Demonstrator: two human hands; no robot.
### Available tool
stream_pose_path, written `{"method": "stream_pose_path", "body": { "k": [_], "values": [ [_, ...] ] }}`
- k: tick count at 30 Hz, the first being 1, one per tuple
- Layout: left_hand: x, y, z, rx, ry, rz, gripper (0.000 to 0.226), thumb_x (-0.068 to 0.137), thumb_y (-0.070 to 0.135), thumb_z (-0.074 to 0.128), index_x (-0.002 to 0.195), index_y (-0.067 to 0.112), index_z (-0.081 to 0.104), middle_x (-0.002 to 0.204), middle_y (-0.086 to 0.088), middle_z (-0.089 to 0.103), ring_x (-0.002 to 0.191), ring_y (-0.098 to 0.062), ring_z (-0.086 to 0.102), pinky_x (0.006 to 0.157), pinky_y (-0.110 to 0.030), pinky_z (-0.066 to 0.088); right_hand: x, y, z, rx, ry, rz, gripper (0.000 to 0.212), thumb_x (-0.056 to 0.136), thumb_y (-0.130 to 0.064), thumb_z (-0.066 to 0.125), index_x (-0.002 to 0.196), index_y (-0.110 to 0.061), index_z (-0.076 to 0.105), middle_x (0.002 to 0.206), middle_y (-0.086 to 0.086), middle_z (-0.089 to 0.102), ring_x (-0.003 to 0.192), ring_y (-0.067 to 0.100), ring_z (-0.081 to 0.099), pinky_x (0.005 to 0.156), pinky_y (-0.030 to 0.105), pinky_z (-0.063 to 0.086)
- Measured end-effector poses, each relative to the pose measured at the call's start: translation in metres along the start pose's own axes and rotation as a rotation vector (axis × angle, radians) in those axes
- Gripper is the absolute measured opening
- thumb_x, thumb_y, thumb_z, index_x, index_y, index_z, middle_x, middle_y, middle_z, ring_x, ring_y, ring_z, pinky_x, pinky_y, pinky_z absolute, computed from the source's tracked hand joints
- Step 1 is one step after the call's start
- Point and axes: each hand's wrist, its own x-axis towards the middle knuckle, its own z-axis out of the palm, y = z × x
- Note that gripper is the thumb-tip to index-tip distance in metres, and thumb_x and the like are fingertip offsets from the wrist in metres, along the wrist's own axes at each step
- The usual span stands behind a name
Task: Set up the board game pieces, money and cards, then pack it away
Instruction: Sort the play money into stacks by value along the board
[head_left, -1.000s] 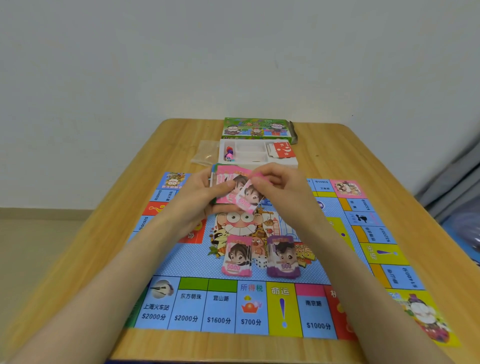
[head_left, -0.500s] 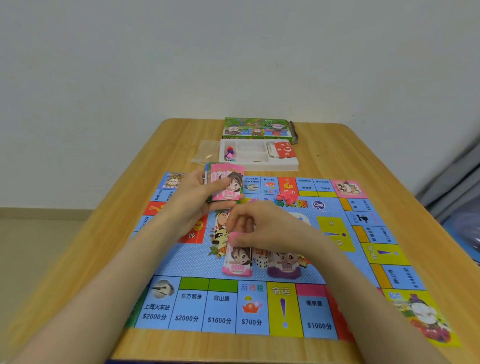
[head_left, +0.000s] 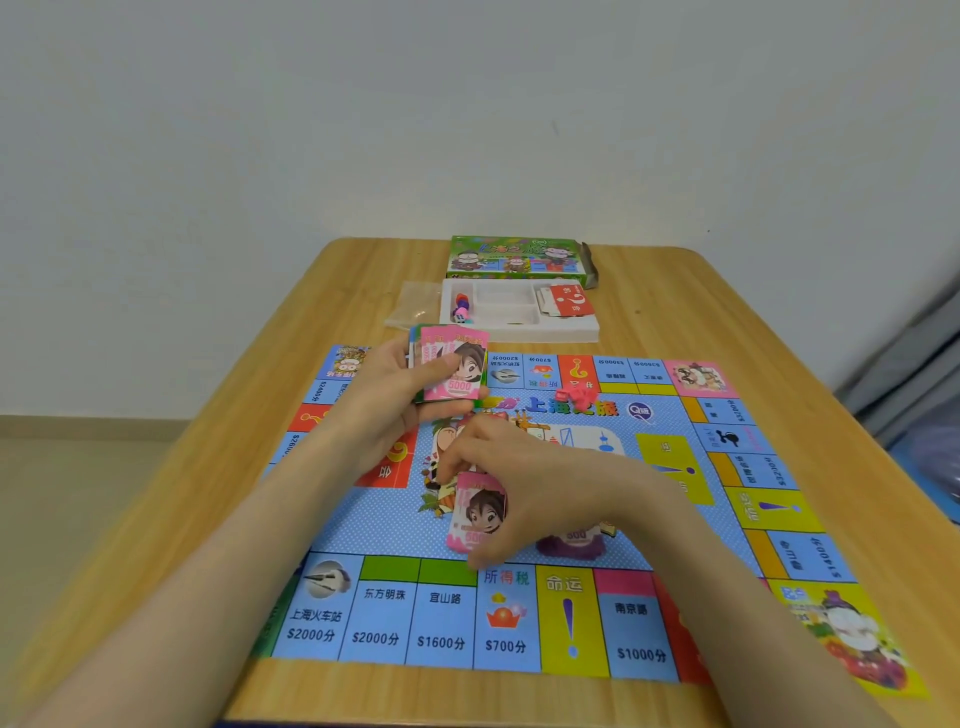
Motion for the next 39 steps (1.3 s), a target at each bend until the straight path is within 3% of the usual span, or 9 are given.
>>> {"method": "stream_pose_path", "body": {
  "k": [5,10,14,17,23,29,34,37,39],
  "values": [
    [0.001,-0.001,0.0,0.007,-0.004,0.005,0.015,0.091,0.0,0.055,0.104,0.008,0.058,0.086,-0.008,0.072,0.07,-0.021,0.073,0.053,-0.021,0.056,0.0,0.001,-0.001,0.084,0.059,0.025,0.053,0.075,-0.039,0.076,0.118,-0.025,0.048,0.113,-0.008,0.041,0.104,0.005,0.041,0.093,0.024,0.04],
    [0.002,-0.001,-0.002,0.024,0.001,0.008,0.016,0.088,0.0,0.059,0.102,0.006,0.059,0.078,-0.004,0.073,0.066,-0.016,0.071,0.052,-0.021,0.056,0.004,0.008,-0.011,0.327,0.573,0.185,0.033,0.083,-0.042,0.065,0.084,-0.011,0.055,0.07,-0.006,0.05,0.06,0.005,0.042,0.056,0.016,0.035],
    [0.0,-0.002,-0.001,0.077,-0.075,0.009,0.021,0.085,0.001,0.062,0.105,0.006,0.06,0.077,0.0,0.074,0.064,-0.015,0.07,0.051,-0.021,0.056,0.006,0.014,-0.012,0.492,0.855,0.222,0.024,0.089,-0.034,0.061,0.084,-0.013,0.05,0.068,-0.007,0.047,0.054,-0.002,0.044,0.054,0.013,0.037],
    [-0.002,-0.004,0.002,0.12,-0.171,-0.004,0.02,0.085,0.001,0.061,0.104,0.007,0.062,0.077,0.004,0.073,0.065,-0.011,0.07,0.051,-0.021,0.056,0.008,0.011,-0.011,0.491,0.9,0.185,0.021,0.087,-0.027,0.066,0.096,-0.016,0.05,0.073,-0.011,0.051,0.058,-0.002,0.049,0.056,0.012,0.039],
    [-0.005,-0.004,0.003,0.073,-0.283,-0.1,0.025,0.08,0.014,0.061,0.105,0.009,0.062,0.084,-0.006,0.073,0.07,-0.021,0.072,0.056,-0.024,0.057,0.008,0.012,-0.01,0.447,0.94,0.133,0.023,0.081,-0.009,0.07,0.093,-0.019,0.053,0.066,-0.005,0.052,0.056,0.001,0.048,0.055,0.016,0.041],
    [-0.004,-0.003,0.001,0.061,-0.283,-0.107,0.022,0.094,0.008,0.051,0.114,0.007,0.057,0.093,-0.01,0.074,0.078,-0.025,0.072,0.057,-0.025,0.058,0.009,0.016,-0.011,0.349,1.007,0.137,0.004,0.089,-0.011,0.062,0.087,-0.013,0.059,0.064,-0.008,0.05,0.059,0.006,0.046,0.058,0.025,0.039],
    [-0.003,-0.003,0.001,0.093,-0.265,-0.089,0.022,0.091,0.004,0.054,0.112,0.009,0.058,0.09,-0.007,0.074,0.076,-0.023,0.073,0.058,-0.025,0.058,0.011,0.017,-0.01,0.328,1.019,0.126,0.005,0.091,-0.014,0.06,0.087,-0.011,0.059,0.067,0.001,0.059,0.064,0.017,0.053,0.058,0.028,0.039],
    [-0.003,-0.003,0.002,0.092,-0.278,-0.097,0.022,0.089,0.002,0.055,0.109,0.011,0.058,0.087,-0.005,0.075,0.074,-0.022,0.073,0.057,-0.024,0.058,0.01,0.017,-0.008,0.312,1.03,0.116,0.007,0.092,-0.014,0.058,0.086,-0.011,0.057,0.064,-0.005,0.055,0.06,0.007,0.05,0.052,0.016,0.033],
    [-0.003,-0.004,0.003,0.091,-0.265,-0.086,0.022,0.089,0.001,0.055,0.109,0.009,0.058,0.087,-0.005,0.075,0.074,-0.021,0.073,0.057,-0.025,0.058,0.01,0.016,-0.009,0.342,1.057,0.106,0.009,0.093,-0.012,0.056,0.084,-0.011,0.055,0.066,-0.01,0.05,0.063,0.003,0.047,0.055,0.013,0.033]
  ]
}}
